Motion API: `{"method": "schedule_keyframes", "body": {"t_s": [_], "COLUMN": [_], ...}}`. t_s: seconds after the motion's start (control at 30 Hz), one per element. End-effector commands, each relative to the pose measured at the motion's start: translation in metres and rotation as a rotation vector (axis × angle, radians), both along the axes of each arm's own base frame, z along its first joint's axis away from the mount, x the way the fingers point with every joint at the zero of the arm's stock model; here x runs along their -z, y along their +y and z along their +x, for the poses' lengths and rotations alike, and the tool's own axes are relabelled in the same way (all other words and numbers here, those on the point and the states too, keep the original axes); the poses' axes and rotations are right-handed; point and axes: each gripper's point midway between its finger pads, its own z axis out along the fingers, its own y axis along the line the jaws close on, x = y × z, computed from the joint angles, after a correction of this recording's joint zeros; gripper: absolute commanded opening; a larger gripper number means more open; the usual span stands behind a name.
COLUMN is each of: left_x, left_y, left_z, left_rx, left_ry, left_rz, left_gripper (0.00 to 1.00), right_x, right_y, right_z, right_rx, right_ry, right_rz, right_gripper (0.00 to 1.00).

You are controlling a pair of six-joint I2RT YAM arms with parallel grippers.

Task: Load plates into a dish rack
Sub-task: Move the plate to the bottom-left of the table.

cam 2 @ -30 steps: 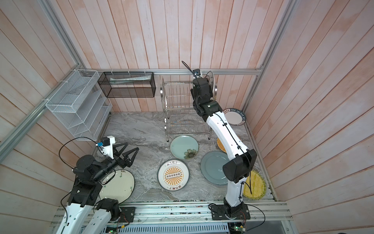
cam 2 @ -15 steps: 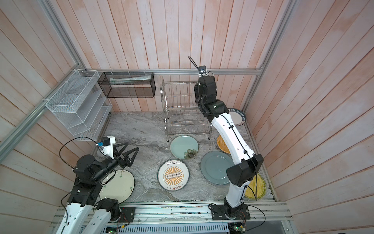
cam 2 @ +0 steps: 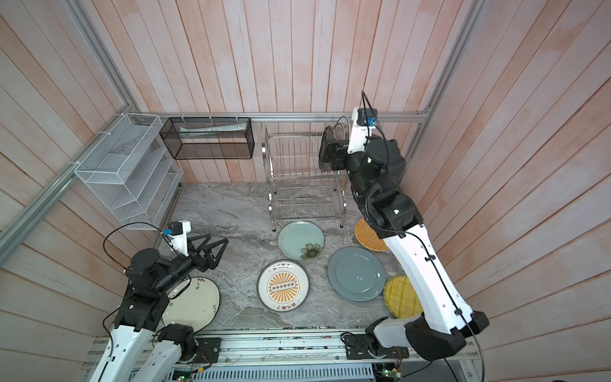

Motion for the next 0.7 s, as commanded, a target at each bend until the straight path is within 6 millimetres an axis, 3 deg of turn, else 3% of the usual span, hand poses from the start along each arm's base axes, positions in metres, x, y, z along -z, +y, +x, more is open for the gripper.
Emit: {"method": "schedule_keyframes", "body": {"t_s": [0.0,0.1,0.17,0.23,0.33,0.5,0.67], "left_x": [-0.003,0.011,0.032,0.059,0.096,0.118,0.142], "left_y": [0.0,0.005,0.012,0.027,0.065,0.105,0.137], "left_z": [-0.006,-0.009,-0.01,-0.013,-0.023,-0.041,-0.054], "left_rx": [-0.012,-0.065,-0.129,-0.243,-0.531,-0.81,-1.042], "left_ry": [0.103,0.228,0.349,0.49,0.675,0.782,0.893], "left_rz": [-0.077,-0.123,-0.135,-0.14,-0.169,-0.16,-0.165], "left_gripper": [1.0,1.0,1.0,1.0,1.0,1.0,1.0], "right_x": [0.036,0.064,0.082,0.104,0.133,0.181,0.215], "right_y": [0.014,0.014,0.016,0.02,0.032,0.052,0.069], "right_z": [-0.005,-0.017,-0.024,-0.027,-0.03,-0.039,-0.052], "right_rx": [-0.086,-0.124,-0.151,-0.178,-0.228,-0.29,-0.365], "right_ry": [0.067,0.103,0.126,0.162,0.224,0.311,0.376], "right_rz": [0.06,0.084,0.102,0.104,0.091,0.069,0.077], "right_gripper": [0.92,0.93,0.93,0.93,0.95,0.98,0.98]}}
